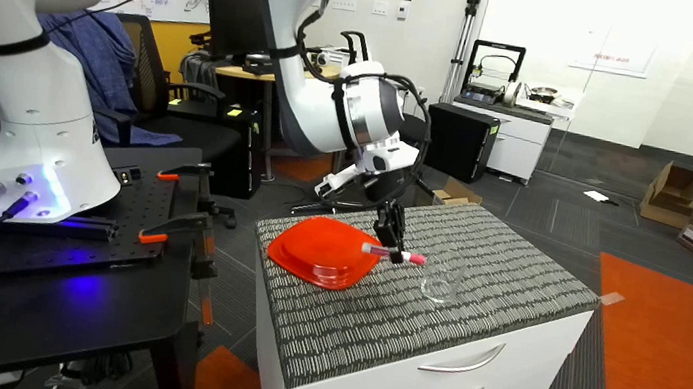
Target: Pick up the marker and put it in the cup
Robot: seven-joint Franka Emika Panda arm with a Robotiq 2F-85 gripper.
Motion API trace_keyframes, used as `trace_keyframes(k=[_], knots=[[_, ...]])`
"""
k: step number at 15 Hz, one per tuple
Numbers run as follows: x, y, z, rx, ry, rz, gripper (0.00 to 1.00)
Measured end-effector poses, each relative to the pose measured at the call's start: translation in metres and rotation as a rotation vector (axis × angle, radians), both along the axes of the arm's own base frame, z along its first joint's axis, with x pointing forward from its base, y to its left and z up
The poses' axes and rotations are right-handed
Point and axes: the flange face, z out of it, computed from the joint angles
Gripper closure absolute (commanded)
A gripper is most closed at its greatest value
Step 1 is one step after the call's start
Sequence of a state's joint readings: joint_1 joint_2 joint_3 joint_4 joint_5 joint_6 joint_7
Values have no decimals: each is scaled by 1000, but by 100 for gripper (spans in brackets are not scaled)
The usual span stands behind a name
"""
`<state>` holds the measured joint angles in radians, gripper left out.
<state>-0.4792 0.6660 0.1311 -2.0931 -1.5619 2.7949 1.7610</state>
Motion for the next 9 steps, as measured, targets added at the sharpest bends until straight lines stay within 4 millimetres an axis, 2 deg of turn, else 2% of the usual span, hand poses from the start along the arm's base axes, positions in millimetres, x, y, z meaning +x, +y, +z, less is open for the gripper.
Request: trace_keyframes(k=[4,9], knots=[[10,1,13,-106,-20,-39,95],[26,15,15,-284,-43,-84,95]])
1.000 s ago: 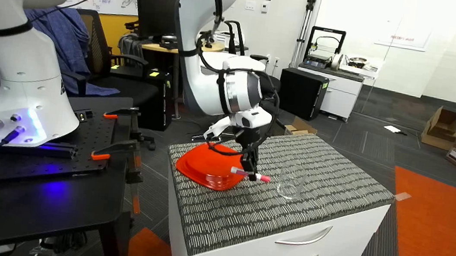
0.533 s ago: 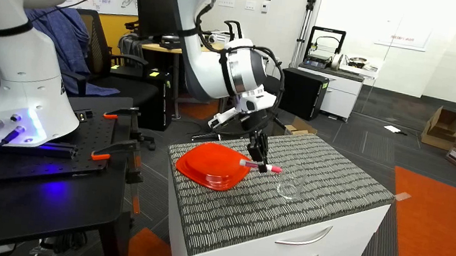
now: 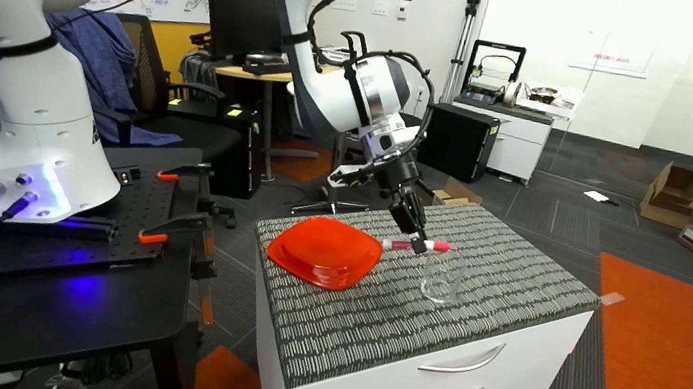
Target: Pick up the marker and put it in the cup
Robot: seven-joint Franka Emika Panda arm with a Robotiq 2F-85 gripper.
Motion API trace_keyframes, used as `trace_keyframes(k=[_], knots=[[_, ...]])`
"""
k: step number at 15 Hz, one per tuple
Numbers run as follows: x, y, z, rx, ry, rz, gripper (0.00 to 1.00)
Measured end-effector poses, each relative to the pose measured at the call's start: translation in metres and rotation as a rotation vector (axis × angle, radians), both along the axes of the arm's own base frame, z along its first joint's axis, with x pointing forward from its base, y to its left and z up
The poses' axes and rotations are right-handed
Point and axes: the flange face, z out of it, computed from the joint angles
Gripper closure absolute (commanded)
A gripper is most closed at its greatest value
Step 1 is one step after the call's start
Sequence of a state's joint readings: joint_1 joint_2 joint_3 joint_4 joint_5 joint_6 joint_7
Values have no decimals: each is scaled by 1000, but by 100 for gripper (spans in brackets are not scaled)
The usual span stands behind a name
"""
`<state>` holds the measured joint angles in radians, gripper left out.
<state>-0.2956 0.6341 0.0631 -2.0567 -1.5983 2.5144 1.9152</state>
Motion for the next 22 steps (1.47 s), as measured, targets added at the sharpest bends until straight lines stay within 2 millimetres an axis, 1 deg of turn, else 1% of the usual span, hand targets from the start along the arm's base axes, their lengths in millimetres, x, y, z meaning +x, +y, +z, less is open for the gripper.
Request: trace_keyframes(k=[4,7,11,14,22], knots=[[12,13,1,-132,-14,-19,95],[19,17,-2,-208,-24,-41,95],[26,17,-12,-288,-51,-92,95],[34,20,-21,-338,-104,-144,95],[62,50,-42,-379,-246,-199,95]])
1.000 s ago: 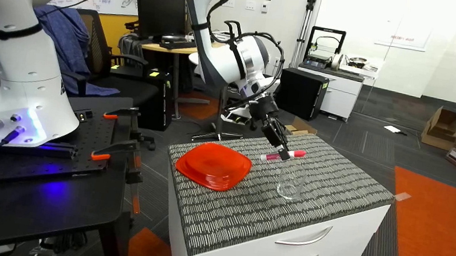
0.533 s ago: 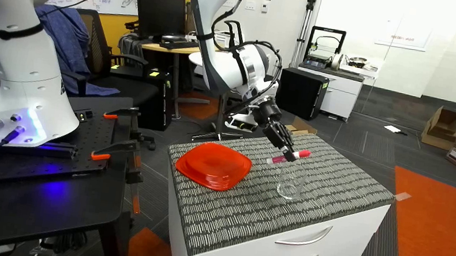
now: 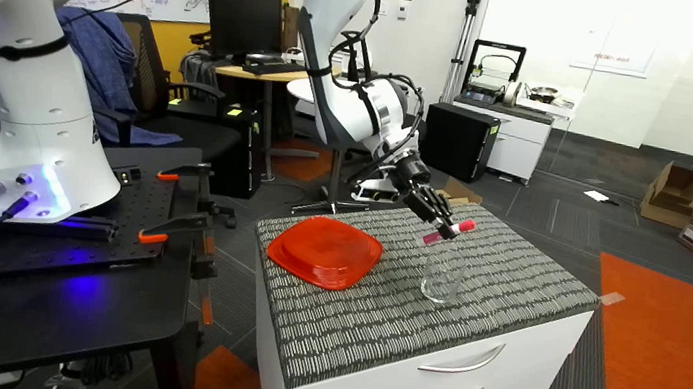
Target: Pick up the marker and put it in the cup
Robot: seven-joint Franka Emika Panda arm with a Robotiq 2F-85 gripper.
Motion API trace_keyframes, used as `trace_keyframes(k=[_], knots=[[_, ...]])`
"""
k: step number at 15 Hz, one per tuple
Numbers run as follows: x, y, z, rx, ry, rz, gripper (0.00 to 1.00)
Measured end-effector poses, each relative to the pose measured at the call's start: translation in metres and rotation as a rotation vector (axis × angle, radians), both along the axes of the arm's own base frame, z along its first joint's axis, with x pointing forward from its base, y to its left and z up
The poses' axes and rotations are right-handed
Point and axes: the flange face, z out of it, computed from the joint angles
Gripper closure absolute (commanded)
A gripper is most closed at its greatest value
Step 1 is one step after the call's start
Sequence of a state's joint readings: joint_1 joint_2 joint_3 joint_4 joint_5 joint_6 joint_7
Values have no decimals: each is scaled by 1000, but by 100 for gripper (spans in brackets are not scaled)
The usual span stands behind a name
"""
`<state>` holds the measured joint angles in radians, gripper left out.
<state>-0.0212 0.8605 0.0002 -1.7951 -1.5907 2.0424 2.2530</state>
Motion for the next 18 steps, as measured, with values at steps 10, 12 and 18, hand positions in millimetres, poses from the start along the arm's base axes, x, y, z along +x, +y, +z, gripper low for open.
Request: trace_keyframes(k=[10,12,18], knots=[[30,-4,-18,-17,-70,-19,95],[37,-7,-22,-27,-82,-24,95],[55,-9,-41,-34,-108,-30,95]])
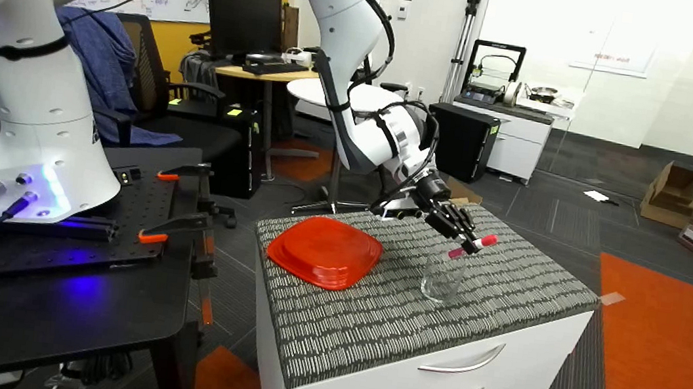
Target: Pick up the marker and put it in the cup
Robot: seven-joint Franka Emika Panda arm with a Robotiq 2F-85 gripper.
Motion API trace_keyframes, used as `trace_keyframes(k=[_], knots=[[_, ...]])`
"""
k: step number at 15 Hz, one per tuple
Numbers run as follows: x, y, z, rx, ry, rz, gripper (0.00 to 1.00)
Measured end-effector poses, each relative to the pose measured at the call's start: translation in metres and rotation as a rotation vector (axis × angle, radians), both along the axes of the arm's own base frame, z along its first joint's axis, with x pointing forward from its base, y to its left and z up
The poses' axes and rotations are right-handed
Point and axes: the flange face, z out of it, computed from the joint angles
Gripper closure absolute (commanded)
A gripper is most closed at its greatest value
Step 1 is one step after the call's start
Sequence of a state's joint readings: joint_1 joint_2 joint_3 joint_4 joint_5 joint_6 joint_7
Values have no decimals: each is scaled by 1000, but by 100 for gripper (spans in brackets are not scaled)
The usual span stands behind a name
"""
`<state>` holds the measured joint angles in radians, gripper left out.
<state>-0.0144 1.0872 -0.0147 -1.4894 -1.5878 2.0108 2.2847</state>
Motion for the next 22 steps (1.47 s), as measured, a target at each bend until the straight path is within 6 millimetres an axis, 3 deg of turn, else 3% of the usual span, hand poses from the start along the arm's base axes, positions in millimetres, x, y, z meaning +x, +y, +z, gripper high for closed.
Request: trace_keyframes(k=[5,6,8,14,19,22], knots=[[11,1,-18,3,-18,-3,95],[14,2,-20,3,-22,-3,55],[18,4,-23,4,-29,-1,49],[26,8,-24,10,-46,-9,4],[26,1,-18,-2,-50,-23,0],[20,-7,-4,-19,-42,-33,0]])
